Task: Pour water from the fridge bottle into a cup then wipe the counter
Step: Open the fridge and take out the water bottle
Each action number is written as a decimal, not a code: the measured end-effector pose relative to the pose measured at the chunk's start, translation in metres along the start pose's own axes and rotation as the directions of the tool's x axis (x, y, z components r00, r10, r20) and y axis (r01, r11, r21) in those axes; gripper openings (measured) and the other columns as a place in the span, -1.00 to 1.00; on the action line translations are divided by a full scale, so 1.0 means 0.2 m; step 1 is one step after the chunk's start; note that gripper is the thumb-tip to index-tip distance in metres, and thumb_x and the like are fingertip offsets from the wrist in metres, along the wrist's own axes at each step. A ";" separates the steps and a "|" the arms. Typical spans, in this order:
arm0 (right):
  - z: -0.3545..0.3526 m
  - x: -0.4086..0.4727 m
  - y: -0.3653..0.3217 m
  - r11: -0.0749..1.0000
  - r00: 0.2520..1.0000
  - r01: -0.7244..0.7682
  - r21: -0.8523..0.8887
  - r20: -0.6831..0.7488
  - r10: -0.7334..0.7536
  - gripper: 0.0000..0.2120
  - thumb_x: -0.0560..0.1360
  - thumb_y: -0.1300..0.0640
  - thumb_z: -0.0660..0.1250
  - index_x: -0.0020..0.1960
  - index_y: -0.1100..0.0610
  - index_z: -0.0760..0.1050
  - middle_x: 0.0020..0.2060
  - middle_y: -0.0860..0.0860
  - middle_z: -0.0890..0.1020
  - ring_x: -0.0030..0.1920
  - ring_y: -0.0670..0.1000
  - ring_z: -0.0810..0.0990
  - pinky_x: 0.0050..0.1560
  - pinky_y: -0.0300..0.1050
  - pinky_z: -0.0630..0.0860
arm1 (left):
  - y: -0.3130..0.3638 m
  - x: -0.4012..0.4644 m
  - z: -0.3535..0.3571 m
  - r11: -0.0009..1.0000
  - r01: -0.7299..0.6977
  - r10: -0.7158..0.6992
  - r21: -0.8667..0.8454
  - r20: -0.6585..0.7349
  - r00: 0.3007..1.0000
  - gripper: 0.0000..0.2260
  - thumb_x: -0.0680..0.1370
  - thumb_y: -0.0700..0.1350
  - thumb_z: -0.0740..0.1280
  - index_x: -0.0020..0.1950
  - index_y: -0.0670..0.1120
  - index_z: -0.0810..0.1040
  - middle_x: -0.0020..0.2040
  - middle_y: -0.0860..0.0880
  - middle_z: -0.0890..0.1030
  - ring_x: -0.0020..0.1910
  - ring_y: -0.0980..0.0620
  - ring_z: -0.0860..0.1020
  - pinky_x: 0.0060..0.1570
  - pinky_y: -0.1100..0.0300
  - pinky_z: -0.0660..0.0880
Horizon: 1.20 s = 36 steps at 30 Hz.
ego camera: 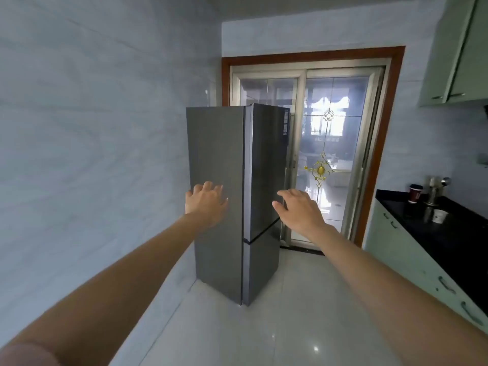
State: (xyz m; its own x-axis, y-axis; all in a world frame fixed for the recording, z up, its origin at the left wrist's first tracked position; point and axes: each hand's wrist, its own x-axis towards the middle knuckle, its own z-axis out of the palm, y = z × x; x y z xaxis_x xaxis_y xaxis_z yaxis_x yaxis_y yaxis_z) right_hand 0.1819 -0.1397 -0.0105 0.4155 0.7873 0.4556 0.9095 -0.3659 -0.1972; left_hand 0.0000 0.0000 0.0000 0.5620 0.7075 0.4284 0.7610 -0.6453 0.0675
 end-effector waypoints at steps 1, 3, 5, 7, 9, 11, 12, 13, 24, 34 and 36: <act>0.01 0.07 0.03 1.000 1.000 -0.001 0.009 -0.003 0.001 -0.56 0.62 -0.09 0.09 0.43 0.06 0.32 0.36 0.05 0.44 0.42 0.11 0.30 0.33 0.10 0.34 | 0.01 0.07 0.01 1.000 0.005 -0.005 0.007 0.009 1.000 -0.55 0.64 0.11 0.09 0.50 -0.02 0.26 0.44 -0.09 0.34 0.41 -0.16 0.31 0.38 -0.08 0.26; 0.05 0.24 0.10 1.000 1.000 -0.002 0.003 -0.009 0.002 -0.56 0.62 -0.10 0.09 0.44 0.06 0.33 0.36 0.05 0.44 0.41 0.11 0.31 0.35 0.11 0.34 | 0.03 0.21 0.06 1.000 0.028 -0.028 0.013 -0.006 1.000 -0.55 0.64 0.11 0.10 0.49 -0.02 0.26 0.44 -0.09 0.34 0.41 -0.16 0.31 0.38 -0.08 0.26; 0.12 0.39 0.14 1.000 1.000 0.006 0.001 0.022 -0.006 -0.55 0.62 -0.10 0.09 0.44 0.06 0.32 0.37 0.06 0.43 0.41 0.12 0.31 0.37 0.14 0.32 | 0.03 0.34 0.12 0.999 0.043 -0.043 0.022 0.011 0.999 -0.56 0.63 0.10 0.10 0.49 -0.02 0.27 0.43 -0.10 0.34 0.40 -0.16 0.31 0.37 -0.07 0.25; 0.21 0.52 0.17 1.000 0.999 0.024 0.010 0.045 -0.025 -0.55 0.62 -0.09 0.09 0.44 0.07 0.31 0.38 0.06 0.42 0.42 0.12 0.29 0.38 0.17 0.30 | 0.02 0.44 0.19 0.999 0.036 -0.037 0.031 0.026 0.999 -0.55 0.63 0.10 0.10 0.49 -0.02 0.27 0.43 -0.11 0.35 0.40 -0.17 0.31 0.37 -0.08 0.25; 0.31 0.63 0.18 0.999 0.997 0.044 0.005 0.063 -0.044 -0.55 0.62 -0.09 0.08 0.44 0.08 0.31 0.37 0.06 0.41 0.42 0.12 0.29 0.38 0.15 0.30 | -0.01 0.54 0.27 0.998 0.049 -0.050 0.034 0.033 0.998 -0.55 0.63 0.09 0.11 0.50 -0.01 0.26 0.43 -0.11 0.35 0.40 -0.16 0.32 0.37 -0.08 0.26; 0.42 0.75 0.18 0.997 0.995 0.068 -0.018 0.079 -0.067 -0.55 0.62 -0.09 0.08 0.44 0.08 0.31 0.37 0.07 0.42 0.42 0.12 0.29 0.37 0.13 0.31 | -0.05 0.64 0.36 0.998 0.062 -0.063 0.032 0.041 0.997 -0.54 0.63 0.09 0.12 0.50 -0.01 0.26 0.43 -0.10 0.35 0.40 -0.16 0.32 0.37 -0.09 0.26; 0.48 0.81 0.18 0.997 0.993 0.078 -0.024 0.087 -0.076 -0.55 0.63 -0.09 0.07 0.44 0.08 0.31 0.37 0.07 0.41 0.42 0.12 0.29 0.36 0.13 0.31 | -0.07 0.69 0.41 0.997 0.066 -0.067 0.026 0.048 0.997 -0.55 0.63 0.09 0.12 0.50 -0.02 0.27 0.43 -0.10 0.35 0.40 -0.16 0.32 0.37 -0.08 0.25; 0.53 0.87 0.18 0.996 0.992 0.088 -0.031 0.090 -0.085 -0.54 0.63 -0.09 0.07 0.45 0.08 0.30 0.37 0.08 0.41 0.43 0.12 0.28 0.36 0.13 0.30 | -0.10 0.75 0.46 0.997 0.069 -0.070 0.025 0.052 0.996 -0.55 0.63 0.09 0.12 0.50 -0.02 0.27 0.43 -0.10 0.35 0.40 -0.16 0.32 0.37 -0.08 0.25; 0.98 1.74 0.14 0.990 0.995 0.086 -0.108 0.058 -0.081 -0.56 0.62 -0.09 0.08 0.44 0.07 0.31 0.39 0.07 0.39 0.43 0.11 0.29 0.37 0.13 0.30 | -0.43 1.62 0.90 1.000 0.000 0.000 0.016 0.017 1.000 -0.55 0.62 0.09 0.11 0.49 -0.01 0.27 0.45 -0.12 0.31 0.40 -0.18 0.29 0.37 -0.07 0.23; 1.40 2.29 0.34 0.995 0.996 -0.027 -0.101 0.077 0.035 -0.57 0.62 -0.07 0.10 0.43 0.08 0.31 0.40 0.09 0.38 0.43 0.13 0.29 0.38 0.12 0.32 | -0.51 2.29 1.37 0.996 -0.083 0.085 -0.034 0.067 0.994 -0.55 0.61 0.07 0.13 0.49 -0.01 0.26 0.47 -0.11 0.29 0.41 -0.18 0.29 0.36 -0.07 0.24; 1.47 2.42 0.40 0.993 0.995 -0.034 -0.112 0.085 0.044 -0.56 0.62 -0.08 0.10 0.43 0.07 0.31 0.41 0.09 0.38 0.43 0.13 0.29 0.39 0.13 0.31 | -0.51 2.42 1.46 0.995 -0.083 0.087 -0.050 0.070 0.994 -0.55 0.61 0.07 0.14 0.49 -0.01 0.25 0.48 -0.11 0.29 0.41 -0.18 0.29 0.36 -0.06 0.24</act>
State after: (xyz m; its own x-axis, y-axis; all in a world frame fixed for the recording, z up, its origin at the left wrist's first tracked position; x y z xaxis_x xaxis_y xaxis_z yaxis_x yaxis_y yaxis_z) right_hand 0.4584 0.3572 -0.0609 0.4545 0.8096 0.3715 0.8878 -0.4458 -0.1146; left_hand 0.2889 0.4925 -0.0629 0.6473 0.6675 0.3681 0.6944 -0.7155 0.0763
